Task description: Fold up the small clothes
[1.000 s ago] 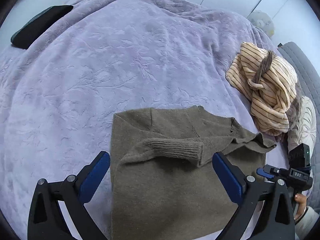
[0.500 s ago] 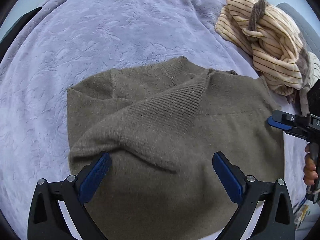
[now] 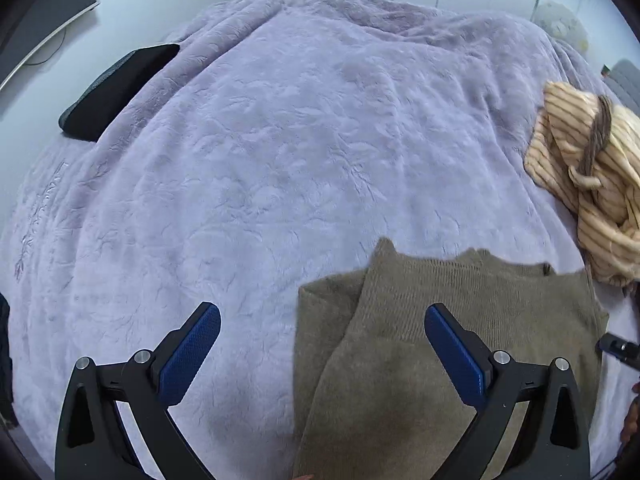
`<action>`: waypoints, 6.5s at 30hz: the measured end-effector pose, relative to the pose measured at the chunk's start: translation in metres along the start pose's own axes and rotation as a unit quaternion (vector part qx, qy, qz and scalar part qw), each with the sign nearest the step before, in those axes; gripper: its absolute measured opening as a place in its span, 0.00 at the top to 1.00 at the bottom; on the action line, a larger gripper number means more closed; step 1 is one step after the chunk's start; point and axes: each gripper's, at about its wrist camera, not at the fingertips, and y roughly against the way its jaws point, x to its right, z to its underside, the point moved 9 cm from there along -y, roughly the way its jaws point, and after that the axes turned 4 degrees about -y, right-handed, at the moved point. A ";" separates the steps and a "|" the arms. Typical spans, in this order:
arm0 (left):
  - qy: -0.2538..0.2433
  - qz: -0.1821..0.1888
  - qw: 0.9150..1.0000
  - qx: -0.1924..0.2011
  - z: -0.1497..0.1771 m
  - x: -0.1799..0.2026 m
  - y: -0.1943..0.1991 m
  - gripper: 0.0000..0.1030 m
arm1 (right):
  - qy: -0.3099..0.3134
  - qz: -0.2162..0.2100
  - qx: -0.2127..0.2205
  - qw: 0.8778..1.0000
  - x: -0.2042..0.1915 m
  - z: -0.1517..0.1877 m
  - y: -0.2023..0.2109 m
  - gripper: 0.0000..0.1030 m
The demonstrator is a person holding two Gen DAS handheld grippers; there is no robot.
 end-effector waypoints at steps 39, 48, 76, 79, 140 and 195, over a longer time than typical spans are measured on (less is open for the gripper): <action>-0.018 0.030 0.988 -0.148 0.221 0.092 0.039 0.01 | 0.001 0.089 -0.062 0.994 0.047 0.197 0.062 0.00; 0.009 0.033 0.986 -0.164 0.248 0.100 0.072 0.01 | 0.013 0.097 -0.095 0.991 0.037 0.215 0.061 0.00; 0.031 0.121 0.980 -0.154 0.249 0.042 0.058 0.01 | 0.042 0.128 -0.122 0.983 -0.032 0.255 0.027 0.00; 0.047 0.143 0.976 -0.155 0.243 0.034 0.052 0.01 | 0.042 0.128 -0.127 0.983 -0.043 0.264 0.020 0.00; 0.187 0.175 0.966 -0.031 0.158 0.034 -0.015 0.88 | 0.095 0.063 -0.097 0.989 -0.035 0.211 -0.027 0.70; -0.188 0.184 0.960 0.100 0.117 0.235 0.099 0.91 | 0.204 -0.170 -0.124 0.956 -0.094 0.006 0.090 0.82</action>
